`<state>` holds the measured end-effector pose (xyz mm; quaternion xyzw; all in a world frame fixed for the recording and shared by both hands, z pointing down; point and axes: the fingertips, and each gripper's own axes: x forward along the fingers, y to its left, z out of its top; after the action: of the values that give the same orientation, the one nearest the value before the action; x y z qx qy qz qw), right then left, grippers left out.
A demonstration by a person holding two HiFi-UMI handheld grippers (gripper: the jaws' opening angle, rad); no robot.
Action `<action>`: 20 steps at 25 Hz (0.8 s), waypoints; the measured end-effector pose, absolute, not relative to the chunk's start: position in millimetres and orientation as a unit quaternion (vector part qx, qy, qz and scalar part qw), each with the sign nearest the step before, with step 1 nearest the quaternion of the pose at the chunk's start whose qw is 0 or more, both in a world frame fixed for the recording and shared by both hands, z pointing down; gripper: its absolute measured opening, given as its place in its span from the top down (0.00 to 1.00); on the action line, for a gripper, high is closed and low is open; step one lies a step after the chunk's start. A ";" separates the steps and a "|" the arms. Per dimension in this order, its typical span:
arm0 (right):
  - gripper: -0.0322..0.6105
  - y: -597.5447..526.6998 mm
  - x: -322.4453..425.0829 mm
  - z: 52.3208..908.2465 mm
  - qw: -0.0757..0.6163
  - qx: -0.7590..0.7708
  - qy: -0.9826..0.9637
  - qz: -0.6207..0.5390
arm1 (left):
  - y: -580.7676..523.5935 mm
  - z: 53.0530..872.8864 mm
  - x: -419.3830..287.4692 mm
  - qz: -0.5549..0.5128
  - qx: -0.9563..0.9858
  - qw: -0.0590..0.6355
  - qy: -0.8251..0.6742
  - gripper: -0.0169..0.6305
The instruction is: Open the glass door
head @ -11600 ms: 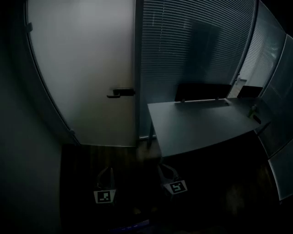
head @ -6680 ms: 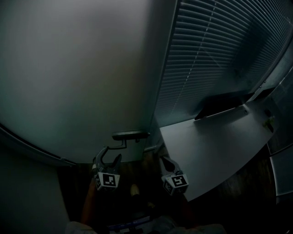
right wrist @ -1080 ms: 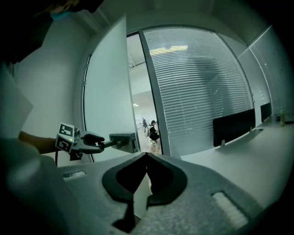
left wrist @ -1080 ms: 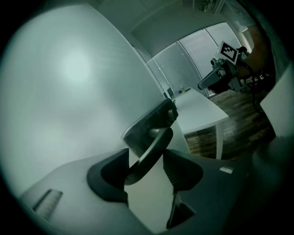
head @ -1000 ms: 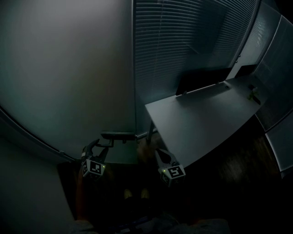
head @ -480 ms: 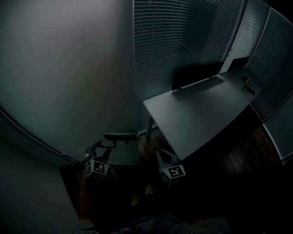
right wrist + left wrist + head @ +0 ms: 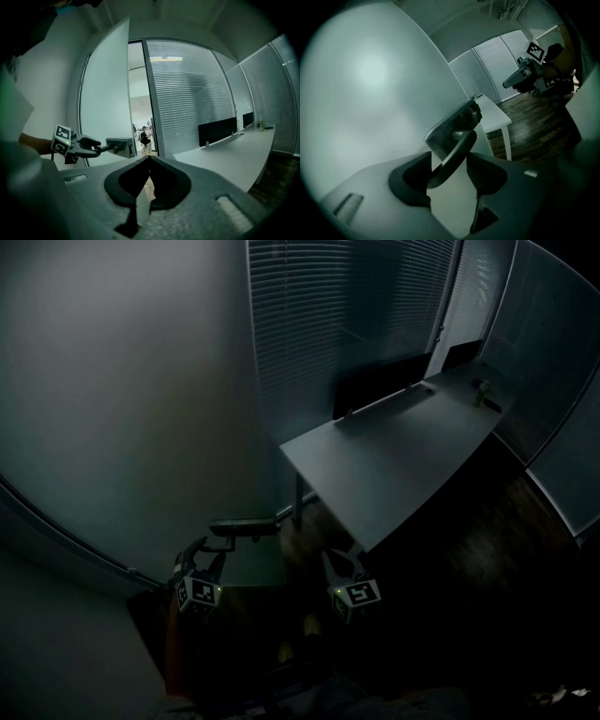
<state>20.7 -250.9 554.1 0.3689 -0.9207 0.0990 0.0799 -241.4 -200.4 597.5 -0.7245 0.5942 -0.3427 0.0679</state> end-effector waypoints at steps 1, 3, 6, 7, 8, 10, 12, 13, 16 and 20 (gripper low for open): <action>0.95 -247.4 23.3 555.3 0.080 0.371 -0.920 0.099 | -195.9 598.3 -239.8 -0.343 -0.725 0.068 0.593 0.61; 0.95 -242.2 27.1 556.6 0.079 0.374 -0.919 0.101 | -187.4 599.4 -237.6 -0.344 -0.727 0.067 0.590 0.61; 0.95 -240.3 30.8 555.4 0.076 0.376 -0.918 0.101 | -178.5 597.7 -235.1 -0.346 -0.730 0.066 0.586 0.61; 0.95 -240.7 31.7 556.2 0.077 0.377 -0.918 0.101 | -176.5 598.5 -234.2 -0.346 -0.731 0.067 0.584 0.61; 0.95 -241.7 32.1 560.6 0.078 0.377 -0.918 0.099 | -175.0 603.0 -233.7 -0.346 -0.733 0.067 0.582 0.61; 0.95 -243.9 31.5 580.4 0.081 0.377 -0.918 0.094 | -171.3 624.1 -232.9 -0.344 -0.737 0.068 0.578 0.61; 0.95 -241.6 32.6 592.7 0.084 0.376 -0.918 0.089 | -162.6 637.7 -230.4 -0.342 -0.740 0.067 0.575 0.61; 0.95 -240.3 32.9 591.1 0.084 0.376 -0.919 0.088 | -158.5 636.7 -229.4 -0.342 -0.742 0.068 0.573 0.61; 0.95 -242.1 27.5 596.1 0.084 0.376 -0.919 0.088 | -153.9 642.7 -232.6 -0.343 -0.745 0.068 0.568 0.61; 0.95 -225.1 29.1 568.3 0.077 0.373 -0.920 0.094 | -128.1 610.4 -225.8 -0.350 -0.745 0.065 0.565 0.60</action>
<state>29.1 -225.1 568.3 0.3730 -0.9198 0.0941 0.0774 -225.8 -128.1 610.4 -0.7448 0.5645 -0.3499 0.0647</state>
